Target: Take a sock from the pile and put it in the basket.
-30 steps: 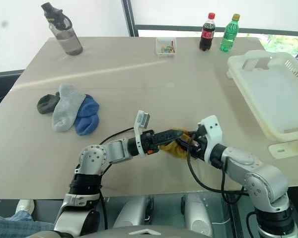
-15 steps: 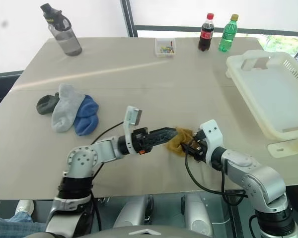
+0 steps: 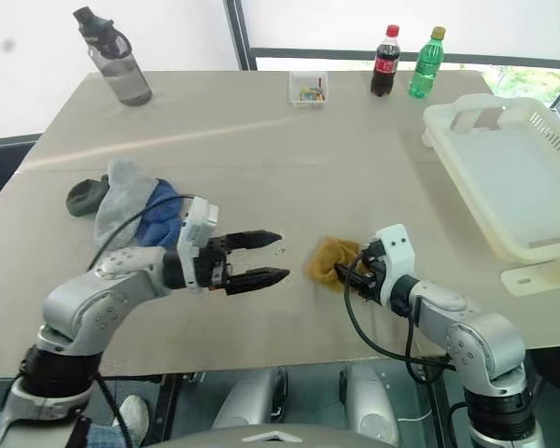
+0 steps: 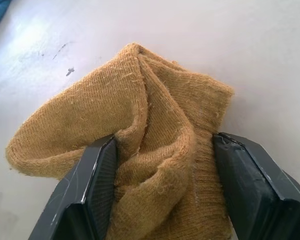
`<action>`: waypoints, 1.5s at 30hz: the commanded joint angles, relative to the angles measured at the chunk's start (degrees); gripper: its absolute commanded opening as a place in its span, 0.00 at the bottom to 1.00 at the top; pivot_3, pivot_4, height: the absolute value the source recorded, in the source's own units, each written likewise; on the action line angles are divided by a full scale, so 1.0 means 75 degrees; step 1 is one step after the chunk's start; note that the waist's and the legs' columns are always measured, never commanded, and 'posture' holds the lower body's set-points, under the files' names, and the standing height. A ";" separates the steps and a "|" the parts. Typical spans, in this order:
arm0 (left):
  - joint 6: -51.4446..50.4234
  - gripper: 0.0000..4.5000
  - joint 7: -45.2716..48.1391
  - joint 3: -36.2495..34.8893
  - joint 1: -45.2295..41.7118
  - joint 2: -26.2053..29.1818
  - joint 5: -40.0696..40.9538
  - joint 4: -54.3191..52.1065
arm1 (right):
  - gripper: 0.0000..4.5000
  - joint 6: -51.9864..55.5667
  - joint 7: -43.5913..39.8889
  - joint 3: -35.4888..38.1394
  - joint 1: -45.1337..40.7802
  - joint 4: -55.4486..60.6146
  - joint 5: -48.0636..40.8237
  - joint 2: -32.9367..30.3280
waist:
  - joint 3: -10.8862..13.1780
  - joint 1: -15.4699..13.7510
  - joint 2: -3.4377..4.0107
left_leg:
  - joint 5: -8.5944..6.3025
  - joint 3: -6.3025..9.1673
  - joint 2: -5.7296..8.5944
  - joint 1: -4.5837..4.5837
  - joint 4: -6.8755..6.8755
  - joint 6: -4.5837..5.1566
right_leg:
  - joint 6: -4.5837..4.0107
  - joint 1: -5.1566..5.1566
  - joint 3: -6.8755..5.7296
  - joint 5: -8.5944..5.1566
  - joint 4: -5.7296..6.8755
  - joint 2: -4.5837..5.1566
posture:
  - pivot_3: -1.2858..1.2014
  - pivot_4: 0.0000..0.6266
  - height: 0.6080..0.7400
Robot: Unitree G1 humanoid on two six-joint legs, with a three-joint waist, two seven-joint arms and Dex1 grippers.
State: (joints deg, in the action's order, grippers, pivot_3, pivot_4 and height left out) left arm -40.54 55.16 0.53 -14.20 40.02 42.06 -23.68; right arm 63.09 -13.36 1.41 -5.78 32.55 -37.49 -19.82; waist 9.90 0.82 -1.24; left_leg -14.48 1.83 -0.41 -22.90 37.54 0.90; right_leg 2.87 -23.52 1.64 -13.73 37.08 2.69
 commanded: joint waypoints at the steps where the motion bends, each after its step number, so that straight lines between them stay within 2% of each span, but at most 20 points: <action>1: 0.0570 0.98 0.0517 -0.0344 -0.0069 0.0568 -0.0312 -0.0237 | 0.68 0.0191 -0.0183 -0.0288 -0.0026 -0.0089 -0.0118 -0.0016 | 0.0000 0.0010 0.0001 | 0.0000 -0.0003 -0.0001 0.0003 0.0000 0.0000 | 0.0000 0.0000 0.0002 0.0000 0.0000 -0.0001 | 0.52 0.24 1.00; 8: 0.0957 0.98 0.0282 -0.0473 -0.0647 0.0615 -0.0694 0.0232 | 0.68 -0.0275 -0.0615 -0.1583 -0.0183 -0.0248 0.0820 -0.0821 | -0.0002 0.0024 -0.0003 | 0.0000 -0.0004 -0.0004 0.0005 0.0000 0.0000 | 0.0002 0.0000 -0.0001 -0.0001 0.0001 -0.0004 | 0.52 0.24 1.00; 9: 0.0993 1.00 0.0276 -0.0459 -0.0664 0.0610 -0.0742 0.0242 | 0.59 -0.0313 -0.0630 -0.1684 -0.0197 -0.0295 0.0900 -0.0848 | -0.0003 0.0027 -0.0003 | 0.0000 -0.0004 -0.0005 0.0008 0.0000 0.0000 | 0.0002 0.0000 0.0000 -0.0001 0.0001 -0.0005 | 0.52 0.24 1.00; 11: 0.1022 1.00 0.0284 -0.0444 -0.0658 0.0617 -0.0768 0.0217 | 0.54 -0.0331 -0.0648 -0.1722 -0.0198 -0.0331 0.0900 -0.0739 | -0.0003 0.0043 -0.0003 | 0.0000 -0.0005 -0.0007 0.0009 0.0000 0.0000 | 0.0002 0.0001 0.0000 -0.0001 0.0001 -0.0006 | 0.52 0.24 1.00; 13: 0.1027 1.00 0.0277 -0.0440 -0.0660 0.0623 -0.0782 0.0198 | 0.35 -0.0311 -0.0658 -0.1724 -0.0168 -0.0338 0.0900 -0.0697 | -0.0004 0.0049 -0.0004 | 0.0000 -0.0005 -0.0012 0.0009 -0.0001 0.0000 | 0.0001 0.0000 0.0000 0.0000 0.0001 -0.0010 | 0.52 0.24 1.00; 14: 0.1024 1.00 0.0272 -0.0440 -0.0663 0.0621 -0.0790 0.0197 | 0.33 -0.0301 -0.0665 -0.1722 -0.0158 -0.0342 0.0911 -0.0695 | -0.0004 0.0049 -0.0005 | 0.0000 -0.0002 -0.0013 0.0008 -0.0001 0.0000 | 0.0001 0.0000 0.0000 0.0000 0.0004 -0.0013 | 0.52 0.24 1.00; 15: 0.1033 1.00 0.0275 -0.0436 -0.0668 0.0618 -0.0816 0.0204 | 0.20 -0.0294 -0.0681 -0.1703 -0.0141 -0.0348 0.0940 -0.0696 | -0.0005 0.0049 -0.0006 | 0.0000 -0.0003 -0.0014 0.0009 -0.0001 0.0000 | 0.0001 0.0001 0.0000 0.0000 0.0005 -0.0013 | 0.52 0.24 1.00; 16: 0.1037 1.00 0.0277 -0.0432 -0.0674 0.0610 -0.0830 0.0209 | 0.17 -0.0297 -0.0694 -0.1682 -0.0129 -0.0356 0.0970 -0.0698 | -0.0006 0.0048 -0.0008 | 0.0000 -0.0003 -0.0014 0.0010 -0.0001 0.0001 | 0.0001 0.0001 0.0000 0.0000 0.0006 -0.0013 | 0.52 0.24 1.00; 18: 0.1024 1.00 0.0268 -0.0421 -0.0714 0.0574 -0.0828 0.0236 | 0.02 -0.0303 -0.0725 -0.1641 -0.0118 -0.0359 0.1015 -0.0713 | -0.0008 0.0046 -0.0011 | 0.0000 -0.0004 -0.0014 0.0016 0.0001 0.0001 | 0.0002 0.0002 0.0001 0.0000 0.0012 -0.0012 | 0.52 0.24 1.00; 19: 0.1022 1.00 0.0266 -0.0414 -0.0732 0.0562 -0.0829 0.0246 | 0.01 -0.0297 -0.0728 -0.1608 -0.0121 -0.0349 0.1019 -0.0713 | -0.0008 0.0042 -0.0011 | 0.0000 -0.0004 -0.0014 0.0017 0.0002 0.0000 | 0.0002 0.0002 0.0001 0.0000 0.0016 -0.0012 | 0.52 0.24 1.00; 26: 0.0907 1.00 0.0287 -0.0446 -0.0866 0.0537 -0.0759 0.0242 | 0.01 -0.0192 -0.0925 -0.1057 -0.0309 -0.0042 0.0695 -0.0748 | -0.0008 0.0023 -0.0011 | 0.0000 -0.0003 -0.0012 0.0019 0.0005 0.0000 | 0.0000 0.0001 0.0002 -0.0001 0.0030 -0.0013 | 0.52 0.24 1.00; 32: 0.0776 1.00 0.0337 -0.0489 -0.1150 0.0618 -0.0710 0.0294 | 0.01 0.0552 -0.1102 0.0376 -0.0982 0.0273 -0.0238 -0.0980 | 0.0004 -0.0008 -0.0006 | 0.0000 -0.0001 -0.0004 0.0005 0.0009 0.0000 | 0.0000 -0.0004 0.0002 0.0000 0.0032 -0.0005 | 0.52 0.24 1.00; 35: 0.0681 1.00 0.0439 -0.0520 -0.1324 0.0702 -0.0607 0.0301 | 0.01 0.1003 -0.1007 0.1600 -0.1727 0.0029 -0.0921 -0.1109 | 0.0012 -0.0002 -0.0003 | 0.0000 0.0000 -0.0001 -0.0001 0.0017 0.0000 | 0.0000 -0.0006 0.0002 0.0000 0.0035 -0.0003 | 0.52 0.24 1.00; 40: 0.0589 1.00 0.0439 -0.0508 -0.1608 0.0738 -0.0632 0.0281 | 0.01 0.1617 -0.0822 0.2921 -0.2682 -0.0556 -0.1624 -0.1394 | 0.0012 -0.0003 -0.0004 | 0.0000 0.0000 -0.0001 0.0000 0.0023 0.0001 | -0.0001 -0.0005 -0.0006 0.0000 0.0047 -0.0006 | 0.52 0.24 1.00; 45: 0.0362 1.00 0.0331 -0.0543 -0.1932 0.0634 -0.0481 0.0262 | 0.01 0.1696 -0.0127 0.4107 -0.3727 -0.1765 -0.1454 -0.1849 | 0.0020 -0.0005 0.0003 | 0.0000 -0.0006 0.0005 -0.0004 0.0027 0.0001 | -0.0001 -0.0007 0.0001 0.0001 0.0056 -0.0001 | 0.52 0.24 1.00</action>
State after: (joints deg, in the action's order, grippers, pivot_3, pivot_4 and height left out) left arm -37.38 58.06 -1.81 -27.44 44.78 37.06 -20.58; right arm 76.29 -16.18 27.65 -31.70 21.30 -48.95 -31.66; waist 10.06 0.79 -1.21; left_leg -14.48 1.77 -0.36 -22.93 37.74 0.91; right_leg 2.86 -23.58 1.65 -13.72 37.50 2.69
